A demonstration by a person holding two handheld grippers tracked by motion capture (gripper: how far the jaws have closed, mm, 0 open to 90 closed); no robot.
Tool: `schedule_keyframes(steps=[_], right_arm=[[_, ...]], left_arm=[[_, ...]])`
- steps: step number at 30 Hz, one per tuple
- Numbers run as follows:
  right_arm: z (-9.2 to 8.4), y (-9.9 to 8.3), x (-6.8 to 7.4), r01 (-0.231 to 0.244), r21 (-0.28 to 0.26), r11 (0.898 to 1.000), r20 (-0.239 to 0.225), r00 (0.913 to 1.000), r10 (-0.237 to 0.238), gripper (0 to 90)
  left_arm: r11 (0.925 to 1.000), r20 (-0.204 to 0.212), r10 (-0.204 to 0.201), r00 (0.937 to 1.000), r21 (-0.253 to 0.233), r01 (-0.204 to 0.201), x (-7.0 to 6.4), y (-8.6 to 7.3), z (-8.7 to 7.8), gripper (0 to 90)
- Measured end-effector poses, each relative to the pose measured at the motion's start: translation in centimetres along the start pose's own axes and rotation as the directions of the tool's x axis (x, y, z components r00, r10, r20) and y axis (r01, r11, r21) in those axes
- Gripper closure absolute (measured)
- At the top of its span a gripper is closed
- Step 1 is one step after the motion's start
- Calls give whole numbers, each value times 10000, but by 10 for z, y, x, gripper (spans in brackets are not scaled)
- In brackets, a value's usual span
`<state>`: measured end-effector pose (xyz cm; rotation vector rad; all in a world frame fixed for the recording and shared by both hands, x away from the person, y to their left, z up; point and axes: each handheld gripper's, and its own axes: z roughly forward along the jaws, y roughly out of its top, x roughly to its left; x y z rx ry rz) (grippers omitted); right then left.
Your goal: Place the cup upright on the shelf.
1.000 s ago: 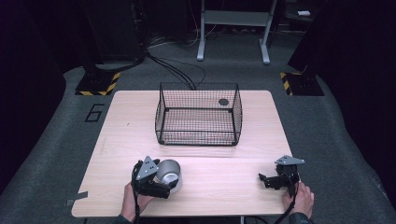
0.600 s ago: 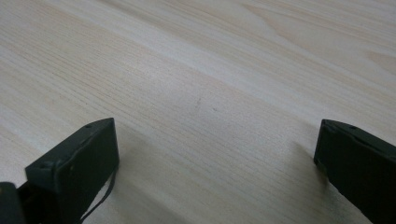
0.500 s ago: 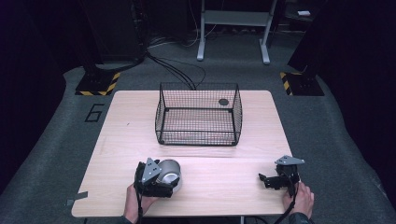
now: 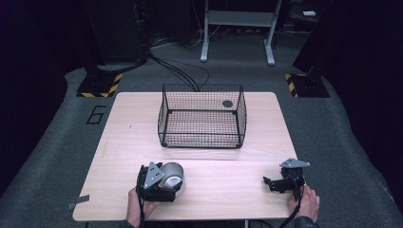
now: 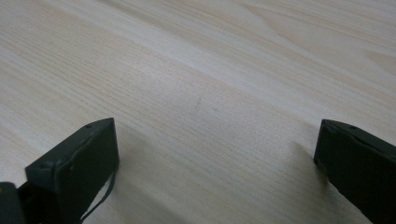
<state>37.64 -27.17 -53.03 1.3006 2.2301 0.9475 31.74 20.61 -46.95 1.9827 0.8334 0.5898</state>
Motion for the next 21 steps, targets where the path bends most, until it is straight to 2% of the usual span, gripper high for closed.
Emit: schedule_keyframes(steps=[7,14,21], right_arm=[[0,0,0,49,-16,10000,1,10000,-49,0],[0,0,0,14,-5,10000,0,10000,-14,0],[0,0,0,51,-14,10000,-1,10000,-51,0]], left_arm=[[9996,196,-143,9997,-228,148,4,0,-3,60],[9999,230,-13,9997,-160,16,5,1,-3,60],[9998,197,-125,9997,-164,128,6,1,-4,60]])
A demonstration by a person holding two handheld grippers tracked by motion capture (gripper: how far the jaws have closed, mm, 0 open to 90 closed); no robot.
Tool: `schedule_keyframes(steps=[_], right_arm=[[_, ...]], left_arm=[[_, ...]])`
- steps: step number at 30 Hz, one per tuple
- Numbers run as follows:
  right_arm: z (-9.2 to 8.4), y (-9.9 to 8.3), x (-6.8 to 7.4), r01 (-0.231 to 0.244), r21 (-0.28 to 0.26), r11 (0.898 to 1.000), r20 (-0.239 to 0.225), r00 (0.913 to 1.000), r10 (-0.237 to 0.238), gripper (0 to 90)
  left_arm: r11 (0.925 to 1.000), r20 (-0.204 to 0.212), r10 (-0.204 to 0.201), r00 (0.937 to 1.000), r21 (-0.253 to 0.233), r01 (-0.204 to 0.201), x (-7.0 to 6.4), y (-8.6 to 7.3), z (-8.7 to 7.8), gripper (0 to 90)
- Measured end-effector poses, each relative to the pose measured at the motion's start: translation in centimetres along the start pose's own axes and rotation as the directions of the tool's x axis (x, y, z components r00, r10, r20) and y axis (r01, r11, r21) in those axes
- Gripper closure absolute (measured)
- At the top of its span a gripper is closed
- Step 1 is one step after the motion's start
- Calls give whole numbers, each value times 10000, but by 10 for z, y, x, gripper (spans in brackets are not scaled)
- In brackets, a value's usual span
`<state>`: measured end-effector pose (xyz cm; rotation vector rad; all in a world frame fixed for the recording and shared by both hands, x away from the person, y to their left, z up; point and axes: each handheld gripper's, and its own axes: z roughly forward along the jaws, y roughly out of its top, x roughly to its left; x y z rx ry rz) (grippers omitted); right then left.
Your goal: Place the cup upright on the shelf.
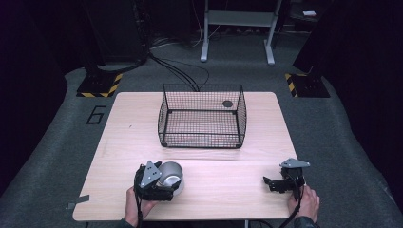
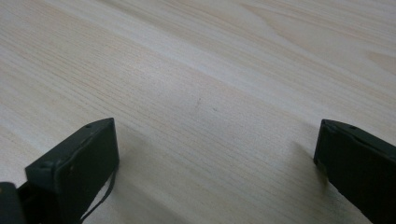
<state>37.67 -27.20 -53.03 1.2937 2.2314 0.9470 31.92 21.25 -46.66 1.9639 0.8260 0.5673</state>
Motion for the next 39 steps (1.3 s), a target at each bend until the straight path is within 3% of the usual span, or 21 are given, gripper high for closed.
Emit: schedule_keyframes(steps=[3,17,39], right_arm=[[0,0,0,-33,7,10000,2,10000,33,0],[0,0,0,-1,-2,10000,1,10000,1,0],[0,0,0,-5,-3,10000,3,10000,5,0]], left_arm=[[9999,-36,128,9999,44,-128,1,1,-1,61],[9998,39,-122,9999,-161,122,9,9,-5,61],[9999,203,-23,9998,-124,26,31,39,-4,61]])
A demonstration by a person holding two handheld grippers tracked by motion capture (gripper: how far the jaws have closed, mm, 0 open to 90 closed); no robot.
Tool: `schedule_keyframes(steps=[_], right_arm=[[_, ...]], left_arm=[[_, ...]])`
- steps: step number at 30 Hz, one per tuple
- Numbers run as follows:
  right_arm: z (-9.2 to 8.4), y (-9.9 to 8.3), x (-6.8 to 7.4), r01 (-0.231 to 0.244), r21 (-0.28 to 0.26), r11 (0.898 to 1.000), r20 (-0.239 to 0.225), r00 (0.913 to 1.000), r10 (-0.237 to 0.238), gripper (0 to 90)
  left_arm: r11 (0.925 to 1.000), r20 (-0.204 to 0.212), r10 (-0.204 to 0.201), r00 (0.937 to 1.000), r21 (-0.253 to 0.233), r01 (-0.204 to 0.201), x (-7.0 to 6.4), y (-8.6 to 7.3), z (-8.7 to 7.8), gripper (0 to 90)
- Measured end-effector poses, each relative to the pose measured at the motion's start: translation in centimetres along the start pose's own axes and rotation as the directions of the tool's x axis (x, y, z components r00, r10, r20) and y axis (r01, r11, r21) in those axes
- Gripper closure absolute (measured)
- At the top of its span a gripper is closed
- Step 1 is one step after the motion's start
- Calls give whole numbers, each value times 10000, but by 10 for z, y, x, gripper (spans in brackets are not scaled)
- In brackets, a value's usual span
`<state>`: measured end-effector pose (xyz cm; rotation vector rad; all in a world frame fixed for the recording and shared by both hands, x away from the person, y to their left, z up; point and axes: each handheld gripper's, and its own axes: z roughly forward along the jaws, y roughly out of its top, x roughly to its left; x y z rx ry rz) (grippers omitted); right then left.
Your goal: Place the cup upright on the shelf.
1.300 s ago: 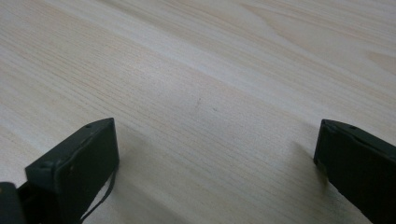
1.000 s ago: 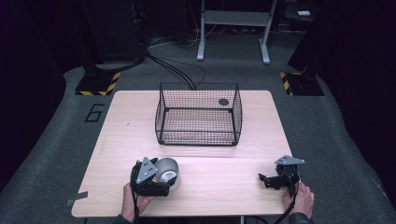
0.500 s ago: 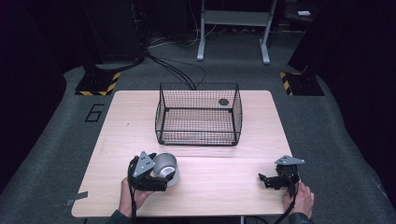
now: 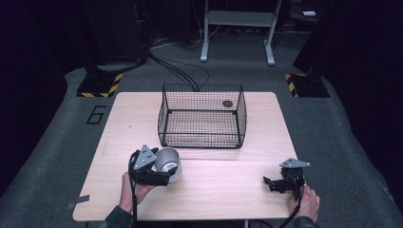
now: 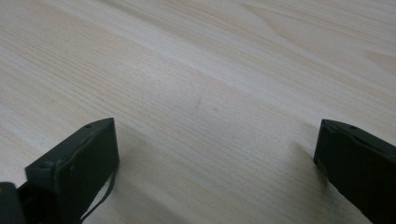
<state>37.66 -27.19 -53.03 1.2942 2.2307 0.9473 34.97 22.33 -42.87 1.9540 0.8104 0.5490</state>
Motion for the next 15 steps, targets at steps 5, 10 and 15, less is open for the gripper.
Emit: schedule_keyframes(steps=[5,10,15], right_arm=[[0,0,0,-4,2,10000,-1,10000,4,0],[0,0,0,3,4,10000,-2,10000,-3,0],[0,0,0,1,1,10000,-2,10000,-1,0]], left_arm=[[10000,78,26,10000,11,-26,2,6,1,61],[10000,159,44,9999,-46,-43,5,12,2,61],[9998,213,117,9997,-131,-114,7,21,3,61]])
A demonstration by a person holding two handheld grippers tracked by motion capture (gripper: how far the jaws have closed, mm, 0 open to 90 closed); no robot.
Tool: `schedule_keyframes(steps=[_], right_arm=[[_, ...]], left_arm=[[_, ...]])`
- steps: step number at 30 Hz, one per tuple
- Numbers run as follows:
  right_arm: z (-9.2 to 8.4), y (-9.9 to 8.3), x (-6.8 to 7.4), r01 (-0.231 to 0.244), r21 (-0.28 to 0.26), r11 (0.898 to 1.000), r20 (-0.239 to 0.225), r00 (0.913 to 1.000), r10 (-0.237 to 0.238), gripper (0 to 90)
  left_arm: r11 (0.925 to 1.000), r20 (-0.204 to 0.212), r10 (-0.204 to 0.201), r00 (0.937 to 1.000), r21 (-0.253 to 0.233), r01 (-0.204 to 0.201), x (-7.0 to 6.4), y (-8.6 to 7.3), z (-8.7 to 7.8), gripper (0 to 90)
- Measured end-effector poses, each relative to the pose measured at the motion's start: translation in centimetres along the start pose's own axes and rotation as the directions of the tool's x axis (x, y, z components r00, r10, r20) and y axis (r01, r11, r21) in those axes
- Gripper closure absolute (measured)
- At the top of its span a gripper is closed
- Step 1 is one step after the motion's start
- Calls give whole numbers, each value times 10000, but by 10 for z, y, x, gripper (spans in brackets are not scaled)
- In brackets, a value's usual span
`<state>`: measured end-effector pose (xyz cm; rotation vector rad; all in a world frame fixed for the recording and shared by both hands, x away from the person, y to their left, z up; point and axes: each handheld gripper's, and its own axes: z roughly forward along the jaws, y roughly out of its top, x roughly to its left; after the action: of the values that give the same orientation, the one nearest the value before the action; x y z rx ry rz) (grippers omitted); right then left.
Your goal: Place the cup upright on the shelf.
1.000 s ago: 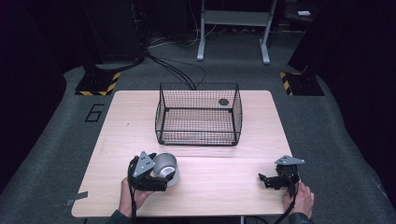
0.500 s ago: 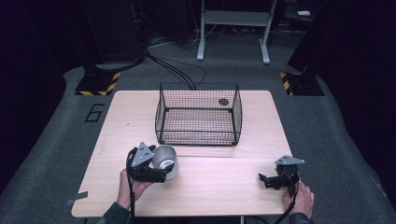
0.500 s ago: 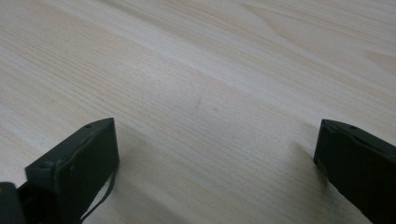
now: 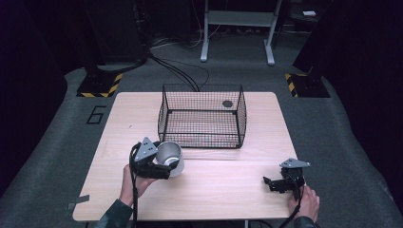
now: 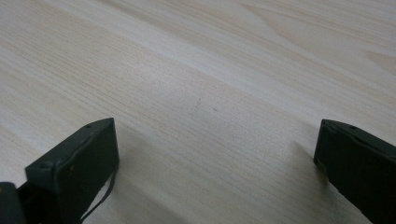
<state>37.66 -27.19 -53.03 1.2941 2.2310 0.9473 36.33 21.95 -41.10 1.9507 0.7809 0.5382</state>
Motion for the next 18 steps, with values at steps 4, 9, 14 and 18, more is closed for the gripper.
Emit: schedule_keyframes(steps=[4,9,14,18], right_arm=[[0,0,0,1,-1,10000,0,10000,-1,0],[0,0,0,-9,0,10000,1,10000,9,0],[0,0,0,-4,1,10000,2,10000,4,0],[0,0,0,0,-1,10000,2,10000,0,0]], left_arm=[[10000,146,-7,9999,-37,7,2,7,1,60],[9999,227,56,9997,-116,-53,4,17,2,61],[9996,216,173,9996,-223,-168,4,29,2,61],[9994,375,123,9992,-339,-111,8,39,2,60]])
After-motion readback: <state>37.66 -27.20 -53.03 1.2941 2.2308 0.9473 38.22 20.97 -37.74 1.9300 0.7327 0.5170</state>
